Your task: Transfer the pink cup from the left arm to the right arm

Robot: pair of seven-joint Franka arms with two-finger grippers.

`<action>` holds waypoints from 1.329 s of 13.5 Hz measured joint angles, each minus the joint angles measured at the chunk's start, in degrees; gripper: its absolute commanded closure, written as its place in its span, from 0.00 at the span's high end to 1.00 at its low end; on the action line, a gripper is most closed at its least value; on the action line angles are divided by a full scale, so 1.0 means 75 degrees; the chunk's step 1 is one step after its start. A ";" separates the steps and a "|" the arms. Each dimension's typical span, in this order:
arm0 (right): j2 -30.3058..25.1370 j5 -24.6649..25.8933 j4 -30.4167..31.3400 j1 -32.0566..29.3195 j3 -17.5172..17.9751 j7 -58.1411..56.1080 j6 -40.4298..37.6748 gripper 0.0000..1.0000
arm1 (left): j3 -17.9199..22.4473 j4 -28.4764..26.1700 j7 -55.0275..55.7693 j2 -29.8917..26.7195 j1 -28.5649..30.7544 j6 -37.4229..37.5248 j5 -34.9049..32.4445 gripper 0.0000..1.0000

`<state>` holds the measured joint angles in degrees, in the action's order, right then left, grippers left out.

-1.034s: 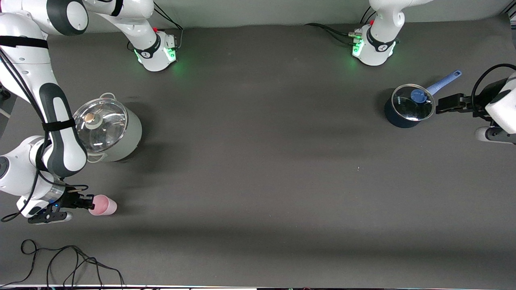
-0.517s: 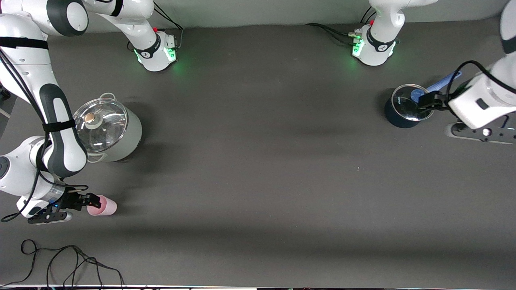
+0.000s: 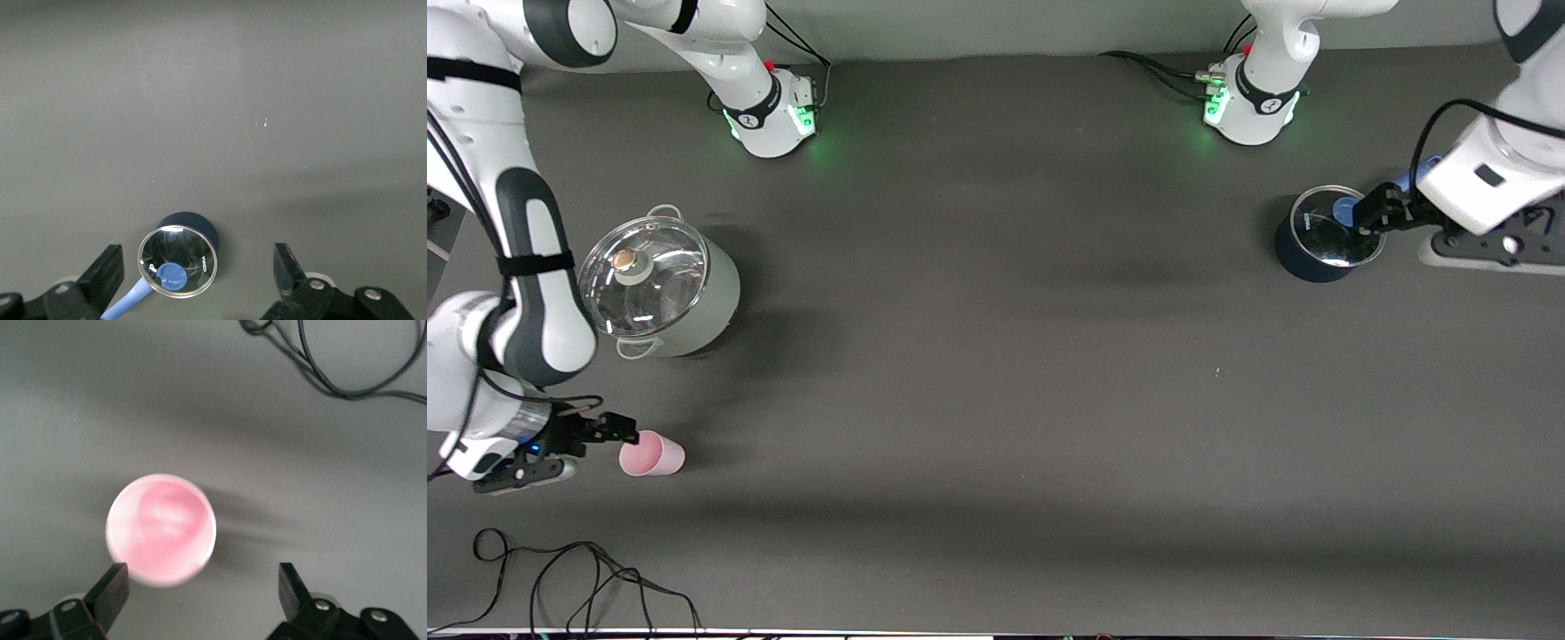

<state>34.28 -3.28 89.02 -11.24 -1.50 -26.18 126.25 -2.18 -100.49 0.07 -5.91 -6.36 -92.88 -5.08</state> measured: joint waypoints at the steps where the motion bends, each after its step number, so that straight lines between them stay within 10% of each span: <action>1: -0.0285 0.0115 -0.0091 0.0008 -0.0001 -0.0003 -0.0551 0.99 | 0.0048 -0.0424 0.0078 -0.0277 -0.0095 -0.0199 0.0002 1.00; 8: -0.2805 0.0224 -0.0136 0.0196 0.0013 0.0409 -0.3973 1.00 | -0.0074 -0.0787 0.1555 -0.0435 -0.0278 -0.0269 0.0004 1.00; 18: -0.4895 0.0229 0.1621 0.1085 0.0042 0.2490 -0.3919 0.99 | -0.0066 0.0189 0.1178 0.0275 0.0041 -0.0329 0.0296 1.00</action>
<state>-2.43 -1.56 101.17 -3.11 -1.18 -7.51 96.86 -2.68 -99.07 8.91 -3.85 -6.05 -95.35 -2.86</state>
